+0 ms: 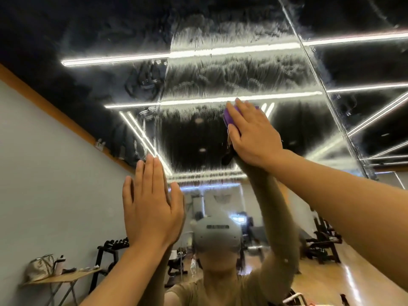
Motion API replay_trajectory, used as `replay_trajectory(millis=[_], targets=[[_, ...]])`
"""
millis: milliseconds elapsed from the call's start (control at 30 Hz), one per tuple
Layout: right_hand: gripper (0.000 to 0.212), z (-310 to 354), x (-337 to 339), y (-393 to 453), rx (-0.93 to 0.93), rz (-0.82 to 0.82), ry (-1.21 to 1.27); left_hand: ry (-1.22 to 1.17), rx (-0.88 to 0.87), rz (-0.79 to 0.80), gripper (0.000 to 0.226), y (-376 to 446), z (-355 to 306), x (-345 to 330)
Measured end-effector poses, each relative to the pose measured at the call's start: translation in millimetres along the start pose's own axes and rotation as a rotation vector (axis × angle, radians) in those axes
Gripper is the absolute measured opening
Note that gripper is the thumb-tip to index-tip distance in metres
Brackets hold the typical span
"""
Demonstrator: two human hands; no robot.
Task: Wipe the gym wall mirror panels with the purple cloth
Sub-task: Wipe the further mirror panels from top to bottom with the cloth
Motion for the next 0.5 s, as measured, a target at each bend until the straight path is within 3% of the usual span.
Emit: replay_trajectory(millis=[133,367,500], targets=[[0.062,5,-2,-23,0.042,-0.031,-0.002,0.008,0.000,-0.006,0.069,-1,1,0],[0.057,1,-12,-174,0.184,-0.065,-0.018,0.026,0.000,0.002,0.072,-2,-1,0],[0.060,-6,-13,-195,0.247,-0.044,-0.036,0.029,0.001,-0.002,0.073,-1,-2,1]])
Point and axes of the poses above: each hand's wrist, its own y-axis towards the middle knuckle, its own x-axis out of the back of the hand, z = x × y, the point moved 7 cm from there along y, towards the middle knuckle, and after that the axes turned 3 degrees about -y, right-handed, at the moved point
